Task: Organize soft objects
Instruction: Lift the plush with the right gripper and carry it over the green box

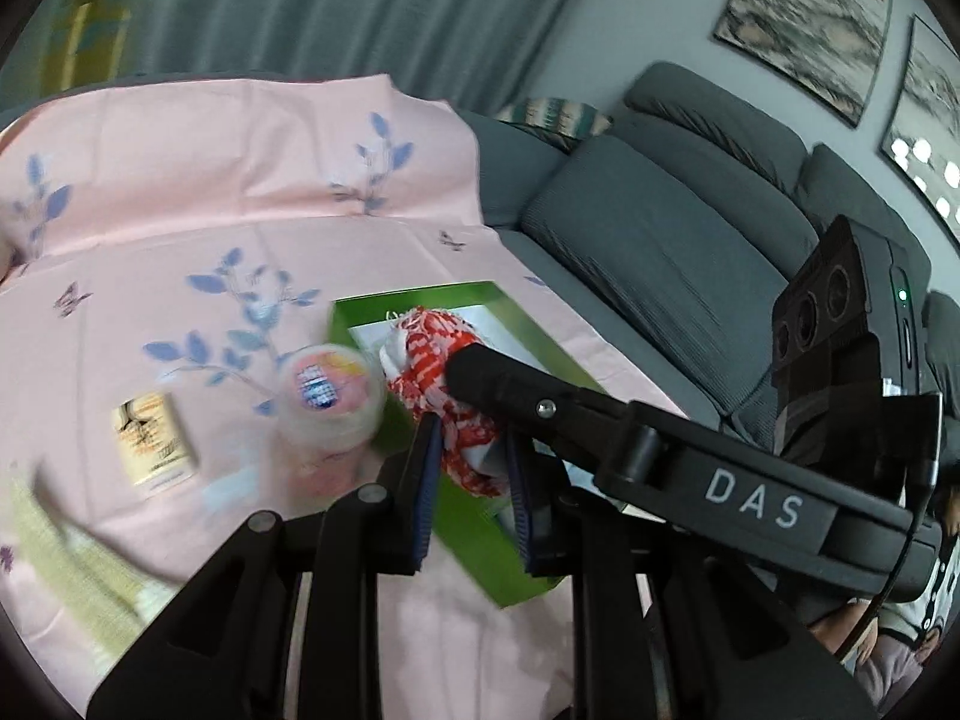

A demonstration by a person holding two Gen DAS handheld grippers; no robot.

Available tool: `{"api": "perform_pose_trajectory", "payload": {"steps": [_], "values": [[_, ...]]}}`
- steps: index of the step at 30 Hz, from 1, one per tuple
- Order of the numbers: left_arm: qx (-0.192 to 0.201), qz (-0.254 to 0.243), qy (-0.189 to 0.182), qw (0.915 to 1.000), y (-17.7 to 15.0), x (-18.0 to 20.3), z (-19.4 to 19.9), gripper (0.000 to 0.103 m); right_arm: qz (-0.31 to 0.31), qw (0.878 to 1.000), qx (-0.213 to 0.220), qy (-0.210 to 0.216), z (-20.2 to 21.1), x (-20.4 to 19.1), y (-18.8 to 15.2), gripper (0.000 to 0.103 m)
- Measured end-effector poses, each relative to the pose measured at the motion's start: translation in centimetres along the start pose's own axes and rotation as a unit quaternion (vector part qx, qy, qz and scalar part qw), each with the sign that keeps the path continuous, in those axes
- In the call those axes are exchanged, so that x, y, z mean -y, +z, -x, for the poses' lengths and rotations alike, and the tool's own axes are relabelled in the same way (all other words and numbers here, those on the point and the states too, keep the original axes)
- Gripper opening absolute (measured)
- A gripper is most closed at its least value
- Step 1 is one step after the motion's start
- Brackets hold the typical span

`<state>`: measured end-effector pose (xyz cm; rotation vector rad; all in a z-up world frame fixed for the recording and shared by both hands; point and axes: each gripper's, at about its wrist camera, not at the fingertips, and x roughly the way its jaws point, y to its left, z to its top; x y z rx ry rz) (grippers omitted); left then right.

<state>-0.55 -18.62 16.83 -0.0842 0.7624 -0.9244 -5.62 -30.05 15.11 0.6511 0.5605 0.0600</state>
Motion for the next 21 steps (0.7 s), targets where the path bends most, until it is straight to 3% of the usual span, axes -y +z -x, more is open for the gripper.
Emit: {"api": "perform_pose_trajectory", "payload": {"steps": [6, 15, 21], "values": [[-0.024, -0.036, -0.021, 0.9988, 0.7, 2.6, -4.1, 0.018, -0.048, 0.998, 0.026, -0.016, 1.1, 4.2, 1.2, 0.04], [-0.077, -0.037, -0.052, 0.995, 0.7, 5.6, -10.0, 0.018, -0.122, 0.99, 0.041, -0.063, 2.4, 10.6, 1.7, 0.04], [-0.094, -0.038, -0.061, 0.993, -0.2, 6.7, -12.0, 0.018, -0.157, 0.982, 0.039, -0.093, 2.6, 13.2, 1.4, 0.04]]}}
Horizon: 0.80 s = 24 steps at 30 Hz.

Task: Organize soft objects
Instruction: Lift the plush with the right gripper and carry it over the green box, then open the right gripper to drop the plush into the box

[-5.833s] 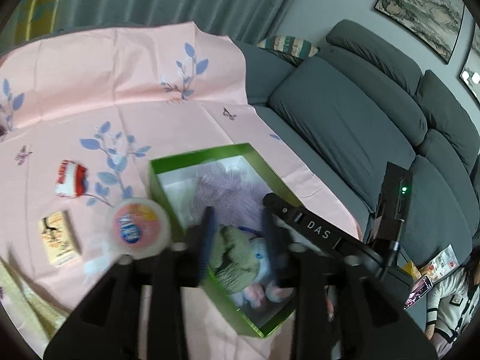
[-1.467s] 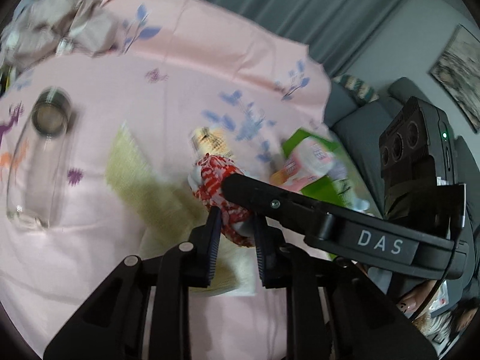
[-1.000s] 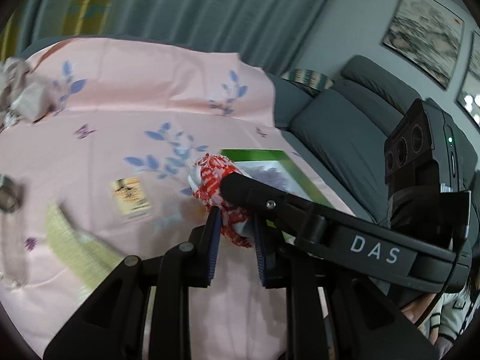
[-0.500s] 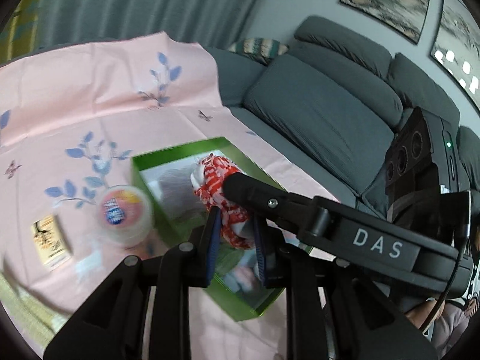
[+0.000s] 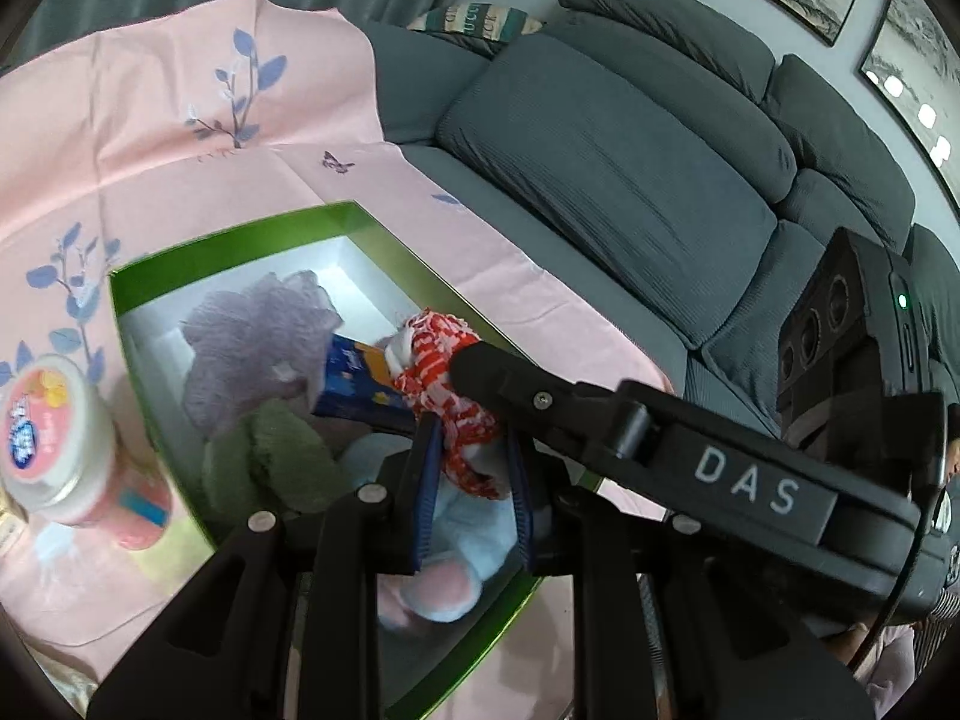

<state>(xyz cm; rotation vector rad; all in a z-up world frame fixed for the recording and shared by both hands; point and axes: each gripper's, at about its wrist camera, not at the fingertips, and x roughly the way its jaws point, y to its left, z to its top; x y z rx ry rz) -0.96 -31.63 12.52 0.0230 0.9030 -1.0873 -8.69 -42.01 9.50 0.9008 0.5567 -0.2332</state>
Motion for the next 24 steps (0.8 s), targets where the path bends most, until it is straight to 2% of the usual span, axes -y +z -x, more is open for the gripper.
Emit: {"api": "perform_pose_trajectory", "payload": {"steps": [4, 6, 9, 12, 15, 18, 20, 22, 24], "values": [[-0.006, 0.013, 0.001, 0.9999, -0.2, -0.1, -0.8, 0.019, -0.007, 1.0, -0.004, -0.025, -0.4, 0.6, 0.1, 0.04], [-0.004, 0.013, 0.002, 0.9999, -0.3, -0.1, -0.5, 0.022, -0.011, 0.999, -0.004, -0.029, -0.5, 0.8, 0.2, 0.04], [0.009, 0.011, 0.01, 0.9999, -0.3, -0.3, 0.7, 0.022, -0.008, 0.999, 0.006, -0.03, 0.1, 0.7, 0.2, 0.04], [0.032, 0.015, 0.017, 0.9992, -0.4, -0.8, 2.5, 0.029, 0.003, 0.999, 0.015, -0.032, 0.7, 0.0, 0.1, 0.04], [0.047, 0.03, 0.023, 0.9981, -0.5, -1.5, 4.3, 0.038, 0.016, 0.999, 0.016, -0.03, 0.9, -0.9, -0.1, 0.04], [0.061, 0.036, 0.037, 0.9968, -0.7, -2.1, 6.4, 0.051, 0.026, 0.999, 0.017, -0.029, 1.0, -1.7, -0.3, 0.049], [0.078, 0.039, 0.048, 0.995, -1.0, -2.6, 8.1, 0.071, 0.037, 0.999, 0.019, -0.032, 1.1, -2.4, -0.4, 0.051], [0.093, 0.048, 0.062, 0.9926, -1.6, -3.3, 9.9, 0.083, 0.047, 0.998, 0.02, -0.032, 1.2, -3.2, -0.7, 0.054], [0.104, 0.059, 0.078, 0.9898, -2.1, -4.3, 11.7, 0.087, 0.06, 0.998, 0.018, -0.032, 1.1, -4.0, -1.0, 0.064]]}}
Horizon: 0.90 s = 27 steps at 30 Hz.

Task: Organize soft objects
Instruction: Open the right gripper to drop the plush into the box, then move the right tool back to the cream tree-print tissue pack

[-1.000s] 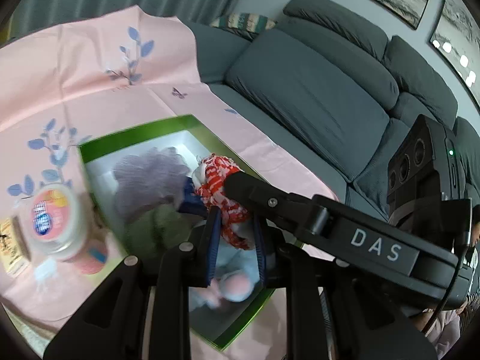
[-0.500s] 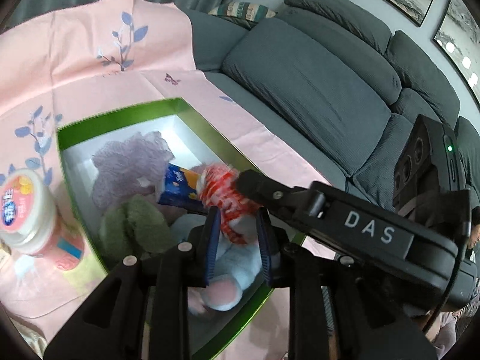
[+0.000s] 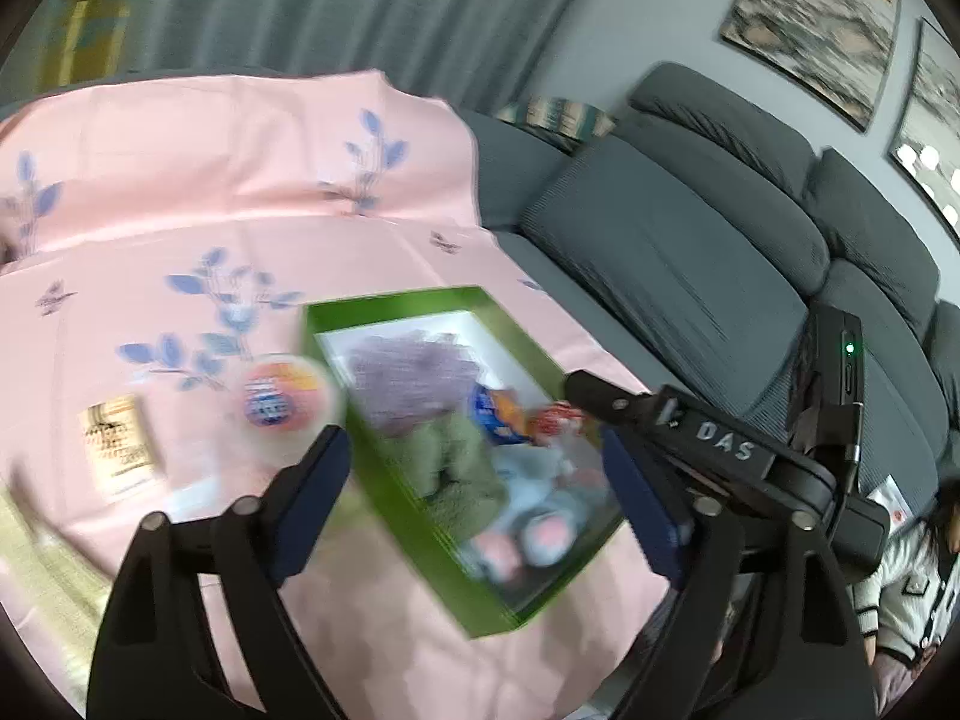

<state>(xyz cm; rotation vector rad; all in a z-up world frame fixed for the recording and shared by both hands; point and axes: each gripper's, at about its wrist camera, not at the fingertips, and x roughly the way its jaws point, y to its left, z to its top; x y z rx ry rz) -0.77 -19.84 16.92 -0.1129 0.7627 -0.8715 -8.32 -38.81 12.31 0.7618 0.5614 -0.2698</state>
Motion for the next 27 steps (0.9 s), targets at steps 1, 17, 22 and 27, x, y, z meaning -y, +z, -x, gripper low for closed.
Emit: {"api": "perform_pose_trajectory", "payload": {"steps": [1, 17, 22, 27], "values": [[0.006, 0.006, 0.01, 0.9999, -0.1, -0.7, 0.9, 0.089, 0.007, 1.0, -0.001, 0.001, 0.0, -0.5, -0.1, 0.066], [0.04, 0.106, 0.184, 0.9763, -6.2, -14.2, 12.4, 0.098, 0.147, 0.989, -0.022, 0.009, -0.6, -10.5, -4.1, 0.077], [0.022, 0.17, 0.207, 0.9632, -8.3, -19.0, 12.9, 0.096, 0.197, 0.978, -0.052, 0.047, -1.8, -14.4, -6.3, 0.077], [0.016, 0.197, 0.224, 0.9542, -8.5, -21.2, 12.8, 0.096, 0.247, 0.963, -0.098, 0.055, -4.2, -18.7, -9.4, 0.077]]}}
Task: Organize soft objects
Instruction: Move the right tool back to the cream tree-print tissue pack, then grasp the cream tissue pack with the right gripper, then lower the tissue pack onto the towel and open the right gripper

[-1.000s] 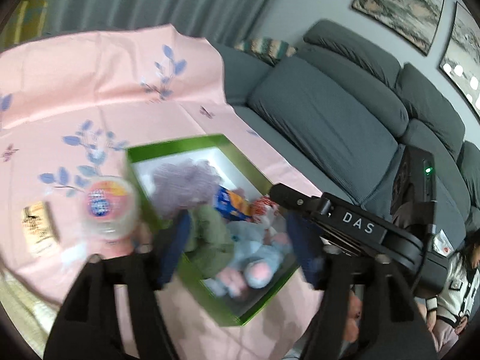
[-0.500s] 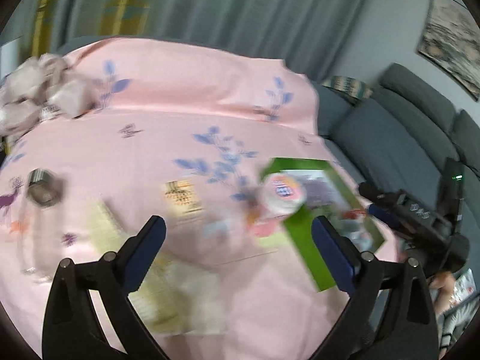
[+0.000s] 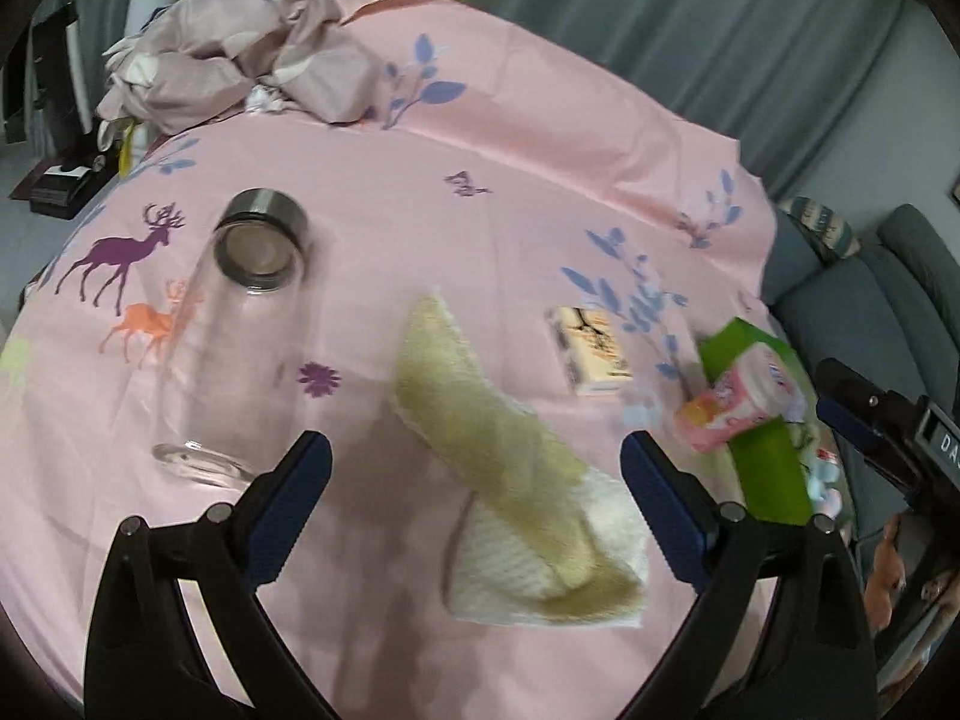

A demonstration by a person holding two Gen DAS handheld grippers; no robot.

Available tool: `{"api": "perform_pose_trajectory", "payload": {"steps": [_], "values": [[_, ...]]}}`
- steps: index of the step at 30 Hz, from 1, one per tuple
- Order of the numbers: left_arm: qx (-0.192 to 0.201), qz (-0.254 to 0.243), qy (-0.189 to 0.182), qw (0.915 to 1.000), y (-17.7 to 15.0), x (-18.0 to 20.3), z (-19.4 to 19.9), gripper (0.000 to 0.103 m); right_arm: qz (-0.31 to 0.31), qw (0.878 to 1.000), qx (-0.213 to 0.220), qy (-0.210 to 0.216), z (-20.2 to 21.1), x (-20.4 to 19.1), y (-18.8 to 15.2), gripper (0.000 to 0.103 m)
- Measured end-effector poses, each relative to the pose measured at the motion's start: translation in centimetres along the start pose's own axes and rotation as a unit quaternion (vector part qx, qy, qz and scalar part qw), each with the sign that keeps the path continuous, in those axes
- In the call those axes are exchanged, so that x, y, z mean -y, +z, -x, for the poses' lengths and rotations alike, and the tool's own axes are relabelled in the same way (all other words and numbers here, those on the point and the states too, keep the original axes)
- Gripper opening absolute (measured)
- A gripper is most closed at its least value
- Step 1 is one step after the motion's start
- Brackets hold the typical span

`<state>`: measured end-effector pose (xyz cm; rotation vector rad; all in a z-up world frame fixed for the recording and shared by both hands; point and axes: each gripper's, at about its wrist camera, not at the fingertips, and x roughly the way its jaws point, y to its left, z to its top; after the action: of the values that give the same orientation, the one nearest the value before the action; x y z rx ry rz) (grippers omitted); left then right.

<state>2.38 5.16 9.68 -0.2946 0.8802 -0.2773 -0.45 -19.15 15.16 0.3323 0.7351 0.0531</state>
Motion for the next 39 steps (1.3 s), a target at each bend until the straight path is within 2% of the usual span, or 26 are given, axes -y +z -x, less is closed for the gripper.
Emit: {"api": "perform_pose_trajectory", "payload": {"steps": [2, 5, 7, 9, 13, 15, 16, 19, 21, 22, 27, 32, 35, 39], "values": [[-0.003, 0.004, 0.015, 0.9999, 0.0, -0.4, -0.2, 0.096, 0.021, 1.0, -0.015, 0.002, -1.7, -1.7, 0.0, 0.077], [-0.009, 0.011, 0.018, 0.9997, 0.0, -0.9, -0.3, 0.096, 0.038, 0.998, -0.048, 0.007, -5.0, -3.6, 0.3, 0.077], [-0.009, 0.015, 0.018, 0.9997, 0.0, -1.2, -0.1, 0.096, 0.054, 0.996, -0.074, -0.016, -7.7, -4.7, 0.2, 0.077], [-0.011, 0.014, 0.022, 0.9996, -0.1, -1.1, -0.2, 0.096, 0.076, 0.99, -0.1, -0.061, -10.4, -5.6, 0.0, 0.076], [-0.024, 0.009, 0.009, 0.9996, -0.4, -0.6, -0.6, 0.096, 0.109, 0.984, -0.103, -0.099, -13.8, -6.3, -0.1, 0.076], [-0.022, 0.003, 0.014, 0.9997, -0.5, -0.3, -0.5, 0.096, 0.121, 0.979, -0.105, -0.13, -15.3, -6.2, -0.4, 0.076], [-0.02, 0.0, 0.018, 0.9996, -0.6, -0.2, -0.5, 0.096, 0.12, 0.978, -0.11, -0.131, -15.9, -6.0, -0.5, 0.076], [-0.024, -0.005, 0.024, 0.9994, -0.8, 0.0, -0.7, 0.096, 0.105, 0.979, -0.128, -0.119, -17.2, -4.9, -0.6, 0.076], [-0.026, -0.006, 0.022, 0.9994, -0.8, 0.0, -0.8, 0.096, 0.095, 0.979, -0.134, -0.119, -17.7, -4.3, -0.7, 0.067], [-0.026, -0.006, 0.021, 0.9994, -0.8, 0.0, -0.7, 0.096, 0.092, 0.979, -0.138, -0.116, -17.9, -4.1, -0.8, 0.056], [-0.022, 0.002, 0.023, 0.9995, -0.7, -0.3, -0.5, 0.096, 0.069, 0.984, -0.129, -0.098, -16.8, -3.4, -0.9, 0.055], [-0.021, 0.02, 0.025, 0.9993, -0.5, -0.9, -0.4, 0.095, 0.053, 0.991, -0.118, -0.019, -11.9, -3.5, -0.7, 0.055], [-0.021, 0.036, 0.016, 0.999, -0.4, -1.4, -0.2, 0.092, 0.076, 0.991, -0.112, 0.008, -8.6, -4.3, -1.4, 0.055], [-0.024, 0.054, 0.01, 0.9982, -0.2, -1.9, -0.2, 0.09, 0.1, 0.984, -0.139, 0.049, -6.5, -5.9, -3.2, 0.055]]}}
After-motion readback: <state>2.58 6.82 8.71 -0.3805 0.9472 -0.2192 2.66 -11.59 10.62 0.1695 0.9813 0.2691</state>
